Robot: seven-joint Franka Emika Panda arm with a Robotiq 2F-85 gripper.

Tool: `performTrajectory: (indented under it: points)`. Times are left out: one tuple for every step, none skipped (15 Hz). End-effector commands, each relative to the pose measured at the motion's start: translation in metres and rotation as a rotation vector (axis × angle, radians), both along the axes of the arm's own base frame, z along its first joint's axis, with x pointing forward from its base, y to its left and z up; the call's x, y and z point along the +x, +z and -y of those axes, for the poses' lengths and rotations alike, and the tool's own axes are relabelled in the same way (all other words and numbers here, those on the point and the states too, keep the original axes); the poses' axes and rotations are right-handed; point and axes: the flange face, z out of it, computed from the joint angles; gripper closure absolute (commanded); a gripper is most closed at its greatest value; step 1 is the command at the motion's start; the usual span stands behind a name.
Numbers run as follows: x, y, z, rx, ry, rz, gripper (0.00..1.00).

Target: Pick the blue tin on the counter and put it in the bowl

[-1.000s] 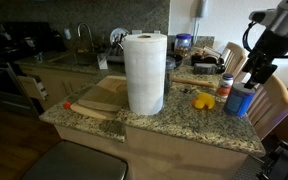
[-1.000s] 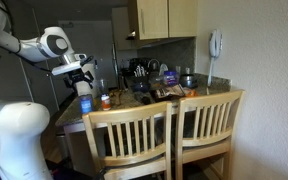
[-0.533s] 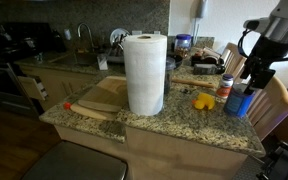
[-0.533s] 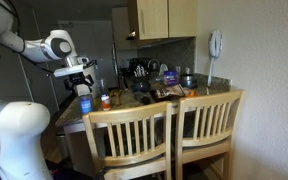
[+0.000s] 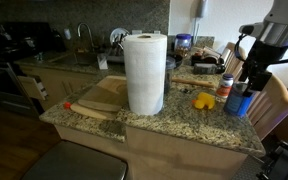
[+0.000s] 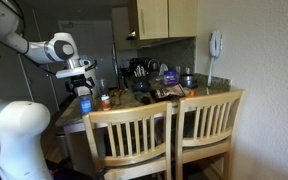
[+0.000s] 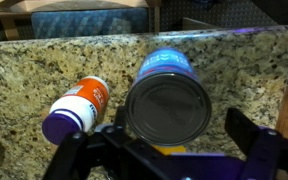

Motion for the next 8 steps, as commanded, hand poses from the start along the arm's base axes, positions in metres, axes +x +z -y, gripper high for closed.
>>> performTrajectory:
  points:
    - [0.008,-0.014,0.004,-0.001,-0.026,-0.044,0.0]
    - [0.009,-0.02,0.004,-0.007,-0.033,-0.065,0.0]
    - [0.011,-0.021,0.005,-0.015,-0.053,-0.067,0.0]
    - [0.005,-0.004,0.002,-0.002,-0.023,-0.014,0.0]
    - [0.006,-0.004,0.002,-0.002,-0.031,-0.015,0.0]
    - [0.007,-0.004,0.002,-0.001,-0.036,-0.015,0.0]
    - [0.007,-0.004,0.002,-0.002,-0.037,-0.015,0.0]
    - [0.007,-0.004,0.002,-0.002,-0.038,-0.016,0.0]
